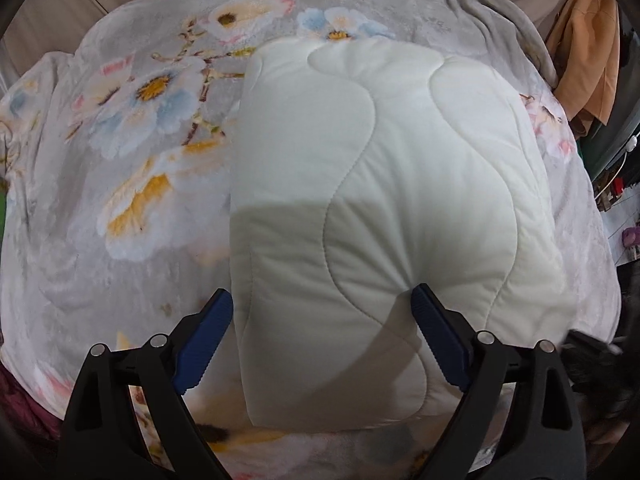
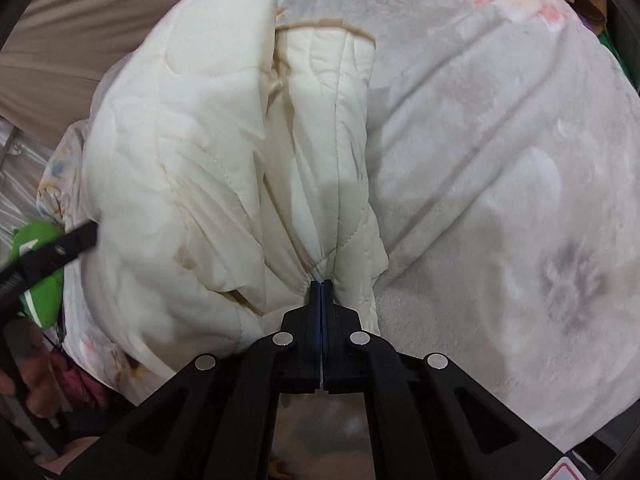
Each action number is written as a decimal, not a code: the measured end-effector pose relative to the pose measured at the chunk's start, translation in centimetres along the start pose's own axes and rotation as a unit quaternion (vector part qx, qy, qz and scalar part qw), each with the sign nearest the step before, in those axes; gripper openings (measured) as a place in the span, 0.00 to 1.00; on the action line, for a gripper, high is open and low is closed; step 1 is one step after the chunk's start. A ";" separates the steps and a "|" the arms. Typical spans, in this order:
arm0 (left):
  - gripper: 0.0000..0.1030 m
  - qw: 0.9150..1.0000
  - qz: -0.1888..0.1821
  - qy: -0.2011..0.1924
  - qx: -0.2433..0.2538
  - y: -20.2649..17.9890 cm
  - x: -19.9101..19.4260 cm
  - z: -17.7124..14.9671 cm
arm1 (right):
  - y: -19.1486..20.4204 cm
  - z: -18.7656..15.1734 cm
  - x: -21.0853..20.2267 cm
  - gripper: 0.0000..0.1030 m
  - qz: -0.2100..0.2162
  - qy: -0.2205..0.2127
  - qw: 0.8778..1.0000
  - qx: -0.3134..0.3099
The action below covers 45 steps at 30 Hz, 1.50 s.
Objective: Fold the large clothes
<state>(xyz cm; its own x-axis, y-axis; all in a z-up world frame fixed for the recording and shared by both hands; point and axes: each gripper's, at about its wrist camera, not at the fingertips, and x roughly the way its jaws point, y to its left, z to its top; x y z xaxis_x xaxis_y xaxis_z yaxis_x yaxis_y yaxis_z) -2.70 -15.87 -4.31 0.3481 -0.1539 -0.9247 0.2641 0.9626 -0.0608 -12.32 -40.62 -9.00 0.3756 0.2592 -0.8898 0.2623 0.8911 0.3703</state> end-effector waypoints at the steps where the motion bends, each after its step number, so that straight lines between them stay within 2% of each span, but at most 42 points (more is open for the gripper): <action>1: 0.86 1.000 0.001 -0.001 -0.002 0.1 0.0 0.1 | 0.1 0.5 -1.7 0.00 0.013 -0.020 1.000 0.005; 2: 0.86 1.000 -0.001 0.000 -0.006 0.3 -0.1 0.2 | 0.2 1.1 -3.1 0.03 0.019 -0.040 0.999 0.005; 3: 0.86 1.000 -0.004 0.000 -0.008 0.3 -0.1 0.3 | 0.3 1.9 -4.6 0.11 0.017 -0.059 0.998 0.003; 5: 0.86 1.000 -0.002 -0.002 -0.010 0.3 -0.3 0.4 | 0.9 3.2 -6.6 0.12 0.010 -0.084 0.996 0.004; 7: 0.86 1.000 0.000 -0.004 -0.010 0.2 -0.4 0.4 | 2.6 3.9 -8.2 0.12 0.038 -0.103 0.994 -0.021; 9: 0.86 1.000 0.002 -0.005 -0.012 0.1 -0.5 0.3 | 5.0 4.1 -8.1 0.12 0.058 -0.089 0.992 -0.060; 10: 0.85 1.000 0.001 -0.005 -0.013 0.1 -0.6 0.4 | 5.6 4.2 -7.5 0.16 0.058 -0.080 0.992 -0.073; 11: 0.85 1.000 0.001 -0.007 -0.013 0.0 -0.7 0.4 | 6.1 4.0 -6.4 0.30 0.047 -0.069 0.993 -0.081; 12: 0.85 1.000 0.002 -0.008 -0.014 0.0 -0.8 0.4 | 6.1 3.8 -5.2 0.37 0.032 -0.058 0.995 -0.081; 14: 0.85 1.000 0.002 -0.014 -0.014 0.2 -1.3 0.5 | 4.9 3.5 -3.3 0.38 0.031 -0.036 0.997 -0.058; 16: 0.85 1.000 0.004 -0.016 -0.013 0.3 -1.6 0.6 | 3.9 3.7 -1.9 0.44 0.037 -0.026 0.998 -0.035; 17: 0.85 1.000 0.004 -0.017 -0.013 0.3 -1.7 0.6 | 3.8 3.9 -1.4 0.43 0.042 -0.020 0.998 -0.032; 18: 0.85 1.000 0.004 -0.017 -0.014 0.3 -1.7 0.6 | 3.7 4.1 -0.9 0.27 0.054 -0.015 0.998 -0.031; 20: 0.85 1.000 0.002 -0.017 -0.014 0.3 -1.9 0.6 | 4.0 4.3 -1.5 0.13 0.076 -0.025 0.996 -0.032; 23: 0.85 1.000 0.001 -0.025 -0.007 0.1 -2.5 0.7 | 5.1 4.3 -5.4 0.09 0.088 -0.086 0.991 -0.049; 25: 0.85 1.000 0.003 -0.029 -0.003 -0.1 -2.5 0.7 | 4.4 4.0 -6.5 0.09 0.070 -0.105 0.991 -0.041; 26: 0.85 1.000 0.006 -0.027 0.000 -0.1 -2.2 0.7 | 3.8 3.9 -5.7 0.09 0.056 -0.097 0.993 -0.034; 28: 0.87 1.000 0.007 -0.016 0.002 -0.1 -1.1 0.5 | 1.6 3.5 -1.2 0.10 0.020 -0.043 0.999 -0.026; 30: 0.87 1.000 0.003 -0.002 0.002 -0.2 -0.3 0.3 | 0.8 3.2 1.6 0.13 0.016 -0.014 1.000 -0.017; 33: 0.86 1.000 0.011 0.001 0.007 -0.5 0.0 0.3 | 1.7 3.9 0.3 0.16 0.019 -0.015 0.999 -0.021; 35: 0.86 1.000 0.011 -0.001 0.007 -0.5 -0.1 0.5 | 1.9 4.1 -2.2 0.22 0.031 -0.037 0.999 -0.019; 37: 0.86 1.000 0.010 -0.003 0.008 -0.7 -0.1 0.7 | 1.1 4.4 -5.0 0.23 0.043 -0.074 0.996 -0.006; 39: 0.86 1.000 0.010 -0.003 0.006 -0.7 -0.1 0.8 | -0.3 4.8 -6.3 0.31 0.049 -0.086 0.995 0.016; 42: 0.86 1.000 0.006 -0.001 0.002 -0.8 -0.1 0.9 | -2.7 5.5 -5.3 0.38 0.029 -0.068 0.997 0.039; 45: 0.86 1.000 0.004 0.002 -0.002 -0.7 0.0 1.1 | -3.8 5.8 -2.5 0.39 0.052 -0.022 0.997 0.058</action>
<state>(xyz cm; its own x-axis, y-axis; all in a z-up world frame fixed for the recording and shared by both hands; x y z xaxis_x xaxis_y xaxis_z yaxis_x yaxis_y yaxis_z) -1.86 -16.83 -3.87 0.3467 -0.1463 -0.9265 0.2584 0.9644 -0.0556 -9.15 -46.85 -6.63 0.4437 0.3300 -0.8332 0.3205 0.8098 0.4915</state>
